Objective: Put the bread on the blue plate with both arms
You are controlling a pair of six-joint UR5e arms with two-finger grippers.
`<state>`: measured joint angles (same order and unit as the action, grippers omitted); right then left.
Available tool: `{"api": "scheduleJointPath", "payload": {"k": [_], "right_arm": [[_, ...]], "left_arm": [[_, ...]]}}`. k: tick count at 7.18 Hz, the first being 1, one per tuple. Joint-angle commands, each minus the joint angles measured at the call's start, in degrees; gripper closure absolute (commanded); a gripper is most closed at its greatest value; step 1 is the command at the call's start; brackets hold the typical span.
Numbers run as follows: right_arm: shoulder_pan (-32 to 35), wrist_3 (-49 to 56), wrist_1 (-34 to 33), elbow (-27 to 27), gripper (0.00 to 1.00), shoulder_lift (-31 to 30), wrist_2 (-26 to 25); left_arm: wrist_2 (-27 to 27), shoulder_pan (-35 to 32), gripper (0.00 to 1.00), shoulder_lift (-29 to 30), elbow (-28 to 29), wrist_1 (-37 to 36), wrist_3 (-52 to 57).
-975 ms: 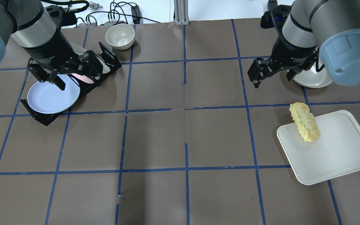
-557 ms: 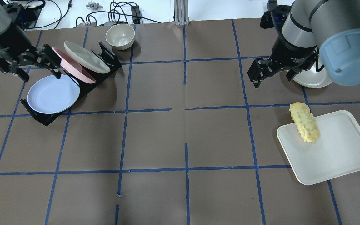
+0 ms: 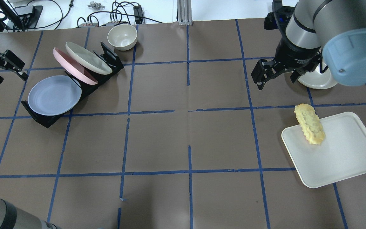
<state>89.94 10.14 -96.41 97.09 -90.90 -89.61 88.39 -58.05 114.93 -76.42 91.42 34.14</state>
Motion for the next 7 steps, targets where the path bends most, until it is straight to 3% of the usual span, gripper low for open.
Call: {"api": "scheduleJointPath", "payload": {"k": [1,4,5,6,7], "right_arm": [[-0.38,0.32,0.0,0.46,0.0,0.2,0.49],[-0.91,1.11,-0.62,0.73,0.0,0.37,-0.22],[-2.13,4.25,-0.88,1.77,0.0,0.72,-0.22],[-5.27,11.85,-2.97,4.66,0.0,1.42,0.04],[-10.7,18.88,-7.43,8.6,0.0,1.43,0.48]], "left_arm": [[-3.22,2.77,0.0,9.31,3.8,-2.56,4.27],[-3.31,2.77,0.0,17.06,8.38,-2.57,6.03],[-4.97,2.77,0.05,18.13,8.57,-2.48,5.86],[-7.42,2.86,0.11,18.48,8.48,-1.87,5.68],[-7.27,2.86,0.29,18.49,8.48,-1.6,5.5]]}}
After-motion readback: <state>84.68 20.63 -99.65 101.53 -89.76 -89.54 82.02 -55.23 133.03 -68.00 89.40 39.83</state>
